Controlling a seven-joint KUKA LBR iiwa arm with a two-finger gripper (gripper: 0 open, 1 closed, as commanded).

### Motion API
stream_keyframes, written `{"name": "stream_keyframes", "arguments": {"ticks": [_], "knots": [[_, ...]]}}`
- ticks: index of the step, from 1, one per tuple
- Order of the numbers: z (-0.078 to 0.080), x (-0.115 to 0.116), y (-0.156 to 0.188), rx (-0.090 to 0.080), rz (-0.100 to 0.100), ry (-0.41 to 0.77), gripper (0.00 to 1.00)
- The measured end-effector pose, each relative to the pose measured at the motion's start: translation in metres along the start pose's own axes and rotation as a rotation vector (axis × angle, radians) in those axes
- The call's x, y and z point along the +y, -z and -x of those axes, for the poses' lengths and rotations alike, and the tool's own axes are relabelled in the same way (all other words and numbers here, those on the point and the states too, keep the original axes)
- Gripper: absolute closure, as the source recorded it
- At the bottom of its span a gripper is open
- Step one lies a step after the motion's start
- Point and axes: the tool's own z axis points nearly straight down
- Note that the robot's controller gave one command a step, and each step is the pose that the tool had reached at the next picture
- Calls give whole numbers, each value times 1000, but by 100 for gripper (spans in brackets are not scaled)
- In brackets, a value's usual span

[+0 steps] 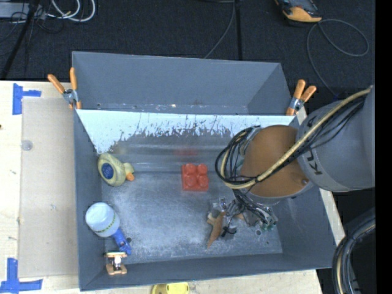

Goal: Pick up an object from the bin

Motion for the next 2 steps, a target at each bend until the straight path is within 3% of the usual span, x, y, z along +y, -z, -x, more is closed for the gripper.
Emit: {"name": "stream_keyframes", "arguments": {"ticks": [2], "knots": [[-2,0,5,5,1,-1,100]]}}
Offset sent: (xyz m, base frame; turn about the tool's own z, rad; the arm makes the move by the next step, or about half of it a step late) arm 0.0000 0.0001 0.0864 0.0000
